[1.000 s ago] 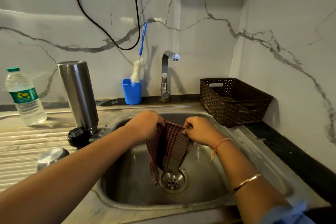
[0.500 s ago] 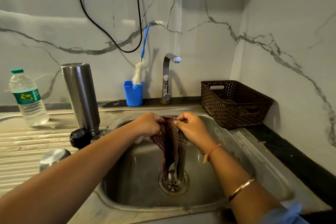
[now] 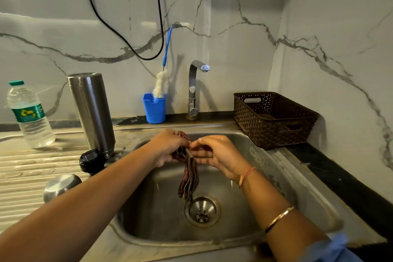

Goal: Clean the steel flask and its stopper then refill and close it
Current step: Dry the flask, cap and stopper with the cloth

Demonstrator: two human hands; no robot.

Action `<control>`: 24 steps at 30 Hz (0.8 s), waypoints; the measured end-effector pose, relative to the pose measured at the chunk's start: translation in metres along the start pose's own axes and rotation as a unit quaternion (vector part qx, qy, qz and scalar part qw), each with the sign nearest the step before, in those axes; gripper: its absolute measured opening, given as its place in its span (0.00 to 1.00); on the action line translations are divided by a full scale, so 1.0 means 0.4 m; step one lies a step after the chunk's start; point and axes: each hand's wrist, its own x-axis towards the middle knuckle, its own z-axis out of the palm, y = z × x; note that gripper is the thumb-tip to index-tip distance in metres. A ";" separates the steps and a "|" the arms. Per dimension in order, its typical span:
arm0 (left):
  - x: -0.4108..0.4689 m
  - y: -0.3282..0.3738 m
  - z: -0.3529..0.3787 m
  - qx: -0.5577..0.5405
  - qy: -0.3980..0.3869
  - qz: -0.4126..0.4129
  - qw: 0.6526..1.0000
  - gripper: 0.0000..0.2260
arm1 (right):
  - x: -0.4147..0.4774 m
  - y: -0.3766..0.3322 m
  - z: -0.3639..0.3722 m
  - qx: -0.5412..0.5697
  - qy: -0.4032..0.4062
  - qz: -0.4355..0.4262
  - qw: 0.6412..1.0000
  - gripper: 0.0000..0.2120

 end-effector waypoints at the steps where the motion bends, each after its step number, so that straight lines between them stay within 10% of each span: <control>1: 0.002 0.002 0.002 -0.010 0.006 0.009 1.000 0.06 | 0.006 0.000 -0.003 0.019 0.042 0.003 0.999 0.08; 5: 0.002 0.032 0.000 -0.100 0.006 0.030 0.994 0.10 | 0.031 0.026 -0.043 0.038 0.144 0.067 0.987 0.13; 9: -0.008 0.070 -0.006 -0.280 -0.023 0.030 0.959 0.07 | 0.040 0.060 -0.059 0.094 0.026 0.200 0.975 0.30; 15: -0.008 0.067 -0.018 -0.419 -0.019 0.014 0.908 0.02 | 0.040 0.047 -0.052 0.249 -0.044 0.159 0.954 0.20; 19: 0.004 0.030 -0.052 -0.337 0.046 -0.016 0.940 0.04 | 0.048 0.038 -0.082 0.182 0.046 0.120 0.975 0.10; 24: 0.015 -0.030 -0.044 -0.061 0.080 -0.052 0.994 0.18 | 0.057 0.055 -0.094 -0.172 0.192 0.063 0.964 0.11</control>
